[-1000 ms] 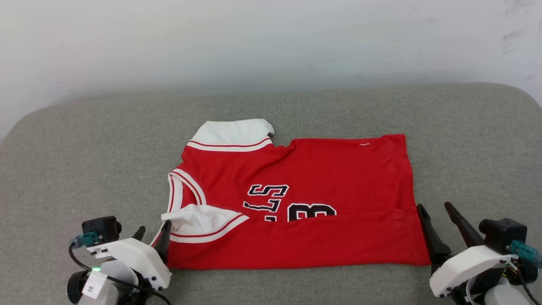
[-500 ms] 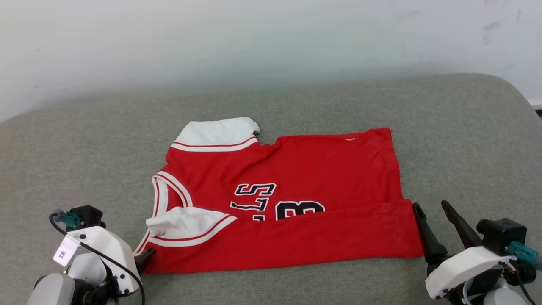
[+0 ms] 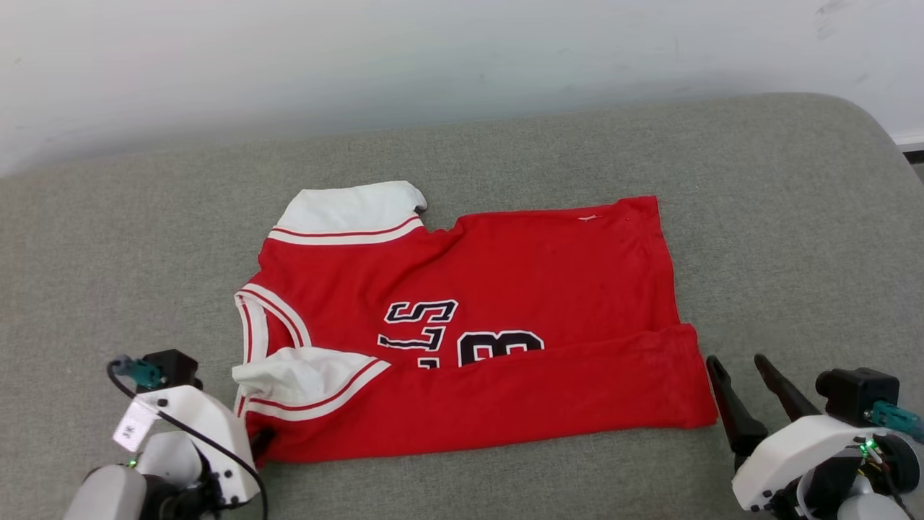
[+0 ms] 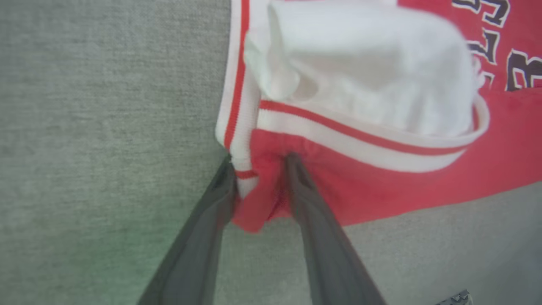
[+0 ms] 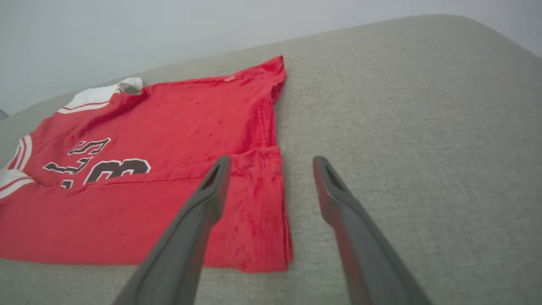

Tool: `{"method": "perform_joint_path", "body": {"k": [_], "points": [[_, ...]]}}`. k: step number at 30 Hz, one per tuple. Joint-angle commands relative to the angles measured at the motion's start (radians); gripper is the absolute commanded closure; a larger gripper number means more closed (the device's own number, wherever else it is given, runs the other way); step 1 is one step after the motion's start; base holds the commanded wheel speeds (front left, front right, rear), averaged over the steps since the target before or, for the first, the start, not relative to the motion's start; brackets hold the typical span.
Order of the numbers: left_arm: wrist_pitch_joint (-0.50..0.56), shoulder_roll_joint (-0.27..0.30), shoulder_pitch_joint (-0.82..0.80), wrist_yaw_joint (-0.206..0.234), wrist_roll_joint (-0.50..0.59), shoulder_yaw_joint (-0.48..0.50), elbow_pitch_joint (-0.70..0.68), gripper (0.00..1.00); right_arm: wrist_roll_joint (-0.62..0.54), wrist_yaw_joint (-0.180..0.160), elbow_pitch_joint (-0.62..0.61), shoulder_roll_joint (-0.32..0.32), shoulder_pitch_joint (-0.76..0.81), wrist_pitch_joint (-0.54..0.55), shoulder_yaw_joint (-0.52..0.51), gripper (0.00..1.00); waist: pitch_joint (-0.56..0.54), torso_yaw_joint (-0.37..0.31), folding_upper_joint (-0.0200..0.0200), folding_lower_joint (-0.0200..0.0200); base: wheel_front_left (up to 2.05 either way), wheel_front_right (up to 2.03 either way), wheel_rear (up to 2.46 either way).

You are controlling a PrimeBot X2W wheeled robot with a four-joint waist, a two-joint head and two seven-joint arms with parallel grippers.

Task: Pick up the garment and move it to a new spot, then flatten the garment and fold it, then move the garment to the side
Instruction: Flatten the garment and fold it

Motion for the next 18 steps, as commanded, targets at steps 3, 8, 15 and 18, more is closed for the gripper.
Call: {"method": "perform_joint_path", "body": {"k": [3, 8, 15, 18], "points": [[-0.024, -0.023, 0.027, 0.001, 0.013, -0.018, -0.003, 1.00, 0.028, 0.000, 0.022, -0.017, 0.008, 0.098, -0.017, 0.00, -0.011, 0.008, -0.0001, 0.0001, 0.00, 0.00, 0.00], [-0.089, -0.018, 0.017, 0.011, 0.030, -0.001, -0.048, 1.00, 0.057, 0.000, 0.051, -0.052, -0.024, 0.302, -0.017, 0.00, -0.026, 0.023, -0.0001, 0.0001, 0.00, 0.00, 0.00], [-0.139, -0.021, 0.002, 0.026, 0.055, -0.005, -0.117, 1.00, 0.075, -0.001, 0.064, -0.084, -0.094, 0.478, 0.035, 0.00, -0.009, 0.056, -0.0001, 0.0001, 0.00, 0.00, 0.00], [-0.142, -0.026, -0.007, 0.025, 0.061, -0.012, -0.138, 1.00, 0.061, -0.001, 0.092, -0.094, -0.125, 0.520, 0.058, 0.00, 0.007, 0.073, -0.0001, 0.0001, 0.00, 0.00, 0.00]]}}
